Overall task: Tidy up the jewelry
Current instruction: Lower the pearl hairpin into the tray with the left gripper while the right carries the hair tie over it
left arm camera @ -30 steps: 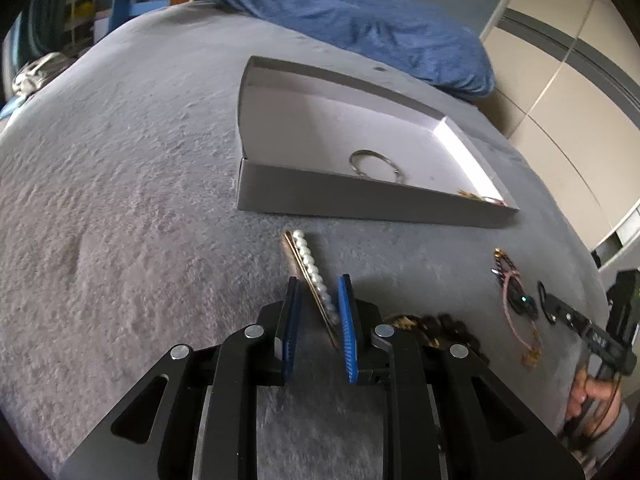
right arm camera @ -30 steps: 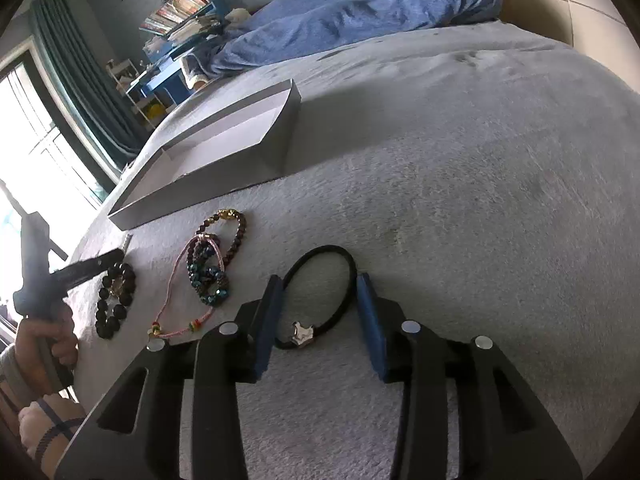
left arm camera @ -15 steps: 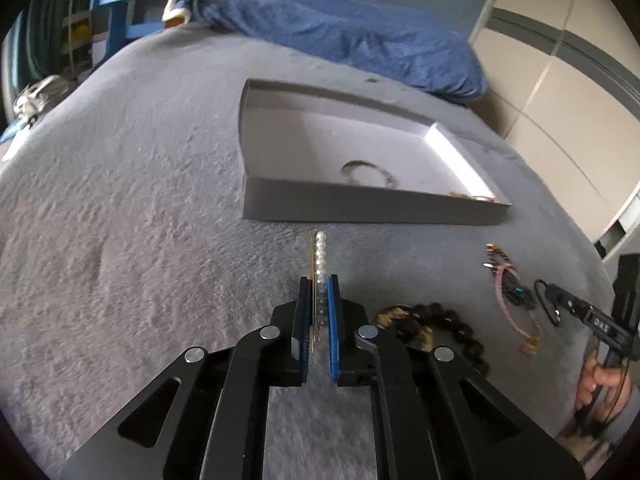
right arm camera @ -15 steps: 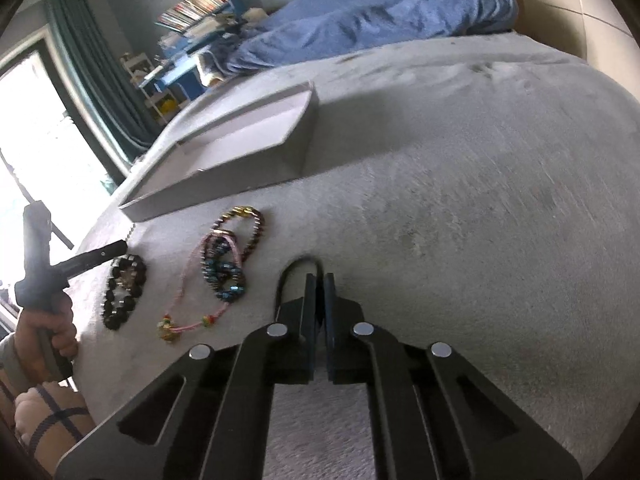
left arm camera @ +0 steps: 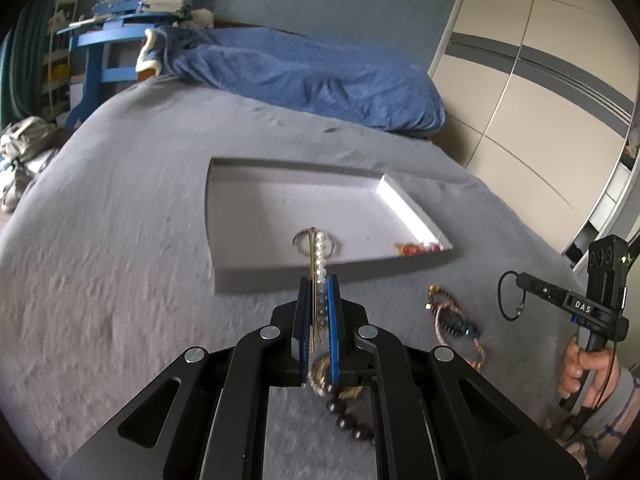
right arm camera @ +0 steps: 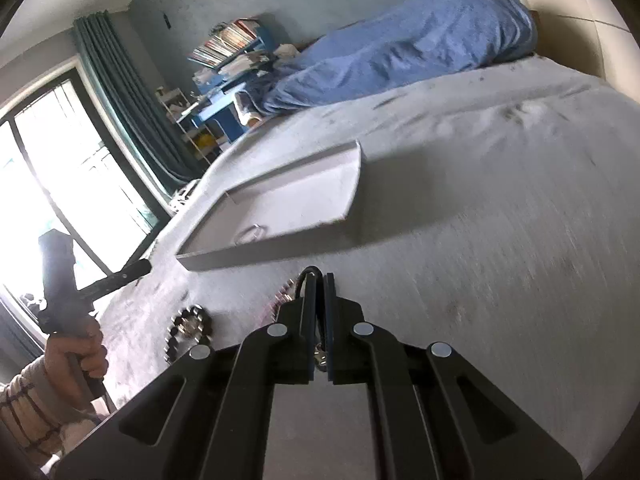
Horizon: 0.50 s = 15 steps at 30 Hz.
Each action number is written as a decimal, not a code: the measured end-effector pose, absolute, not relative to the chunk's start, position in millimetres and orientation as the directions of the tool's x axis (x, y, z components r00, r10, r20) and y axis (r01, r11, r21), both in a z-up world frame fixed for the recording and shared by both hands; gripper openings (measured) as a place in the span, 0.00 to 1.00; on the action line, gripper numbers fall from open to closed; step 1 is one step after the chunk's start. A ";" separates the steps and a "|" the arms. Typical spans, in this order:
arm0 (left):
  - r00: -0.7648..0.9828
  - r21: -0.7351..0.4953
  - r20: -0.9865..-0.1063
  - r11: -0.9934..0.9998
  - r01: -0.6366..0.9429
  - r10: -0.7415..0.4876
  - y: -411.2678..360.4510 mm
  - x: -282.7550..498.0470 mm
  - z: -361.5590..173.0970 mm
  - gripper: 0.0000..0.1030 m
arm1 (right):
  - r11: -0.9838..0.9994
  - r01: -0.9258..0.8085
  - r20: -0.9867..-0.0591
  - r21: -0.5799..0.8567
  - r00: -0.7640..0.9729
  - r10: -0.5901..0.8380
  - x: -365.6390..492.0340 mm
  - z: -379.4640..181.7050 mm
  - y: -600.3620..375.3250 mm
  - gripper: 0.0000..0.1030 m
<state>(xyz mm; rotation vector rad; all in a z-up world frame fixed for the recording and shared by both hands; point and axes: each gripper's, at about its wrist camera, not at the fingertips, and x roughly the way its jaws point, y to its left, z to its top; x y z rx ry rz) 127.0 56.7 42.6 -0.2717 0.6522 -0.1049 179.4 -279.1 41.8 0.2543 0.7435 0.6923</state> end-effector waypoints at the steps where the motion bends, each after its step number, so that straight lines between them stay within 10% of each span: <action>1: 0.792 -0.281 -0.583 0.960 0.012 -0.181 56.6 131.2 44.1 0.08 | 0.747 -0.489 -0.528 0.450 0.530 0.664 182.3 45.3 -277.4 0.04; 15: 0.787 -0.270 -0.601 0.962 -0.036 -0.139 56.6 190.0 44.3 0.08 | 0.747 -0.578 -0.579 0.330 0.501 0.643 235.3 68.9 -194.6 0.04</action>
